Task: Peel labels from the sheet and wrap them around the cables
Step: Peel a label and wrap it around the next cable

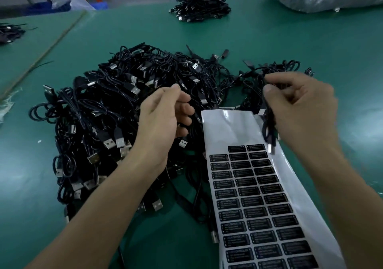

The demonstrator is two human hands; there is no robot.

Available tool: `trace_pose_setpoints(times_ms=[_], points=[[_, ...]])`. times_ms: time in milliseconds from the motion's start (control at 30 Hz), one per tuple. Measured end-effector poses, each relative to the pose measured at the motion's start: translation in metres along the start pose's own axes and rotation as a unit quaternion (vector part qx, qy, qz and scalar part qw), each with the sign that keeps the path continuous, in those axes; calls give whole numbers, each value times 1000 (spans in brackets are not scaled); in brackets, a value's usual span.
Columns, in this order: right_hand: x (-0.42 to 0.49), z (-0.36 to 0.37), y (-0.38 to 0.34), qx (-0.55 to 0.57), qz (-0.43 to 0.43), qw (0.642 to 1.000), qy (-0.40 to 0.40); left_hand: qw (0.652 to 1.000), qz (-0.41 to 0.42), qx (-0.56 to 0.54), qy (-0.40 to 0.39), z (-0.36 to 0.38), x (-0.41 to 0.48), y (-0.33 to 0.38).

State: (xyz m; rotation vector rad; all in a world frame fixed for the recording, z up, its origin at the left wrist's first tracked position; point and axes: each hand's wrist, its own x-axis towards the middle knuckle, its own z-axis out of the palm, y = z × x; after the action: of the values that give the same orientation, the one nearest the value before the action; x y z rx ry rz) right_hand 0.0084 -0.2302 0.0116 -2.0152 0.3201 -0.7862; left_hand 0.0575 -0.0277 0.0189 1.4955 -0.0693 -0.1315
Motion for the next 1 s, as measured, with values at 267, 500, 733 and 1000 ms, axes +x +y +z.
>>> trace_pose_setpoints(times_ms=[267,500,733,1000], points=[[64,-22,-5,-222,36,974,11,999,19,-10,29,-4,4,3],[63,-18,-5,-237,90,967,-18,999,8,-15,35,-3,4,0],[51,-15,-7,-241,26,970,32,998,15,-46,49,-8,6,3],[-1,16,-29,-154,-132,976,-74,997,22,-48,55,-11,6,2]])
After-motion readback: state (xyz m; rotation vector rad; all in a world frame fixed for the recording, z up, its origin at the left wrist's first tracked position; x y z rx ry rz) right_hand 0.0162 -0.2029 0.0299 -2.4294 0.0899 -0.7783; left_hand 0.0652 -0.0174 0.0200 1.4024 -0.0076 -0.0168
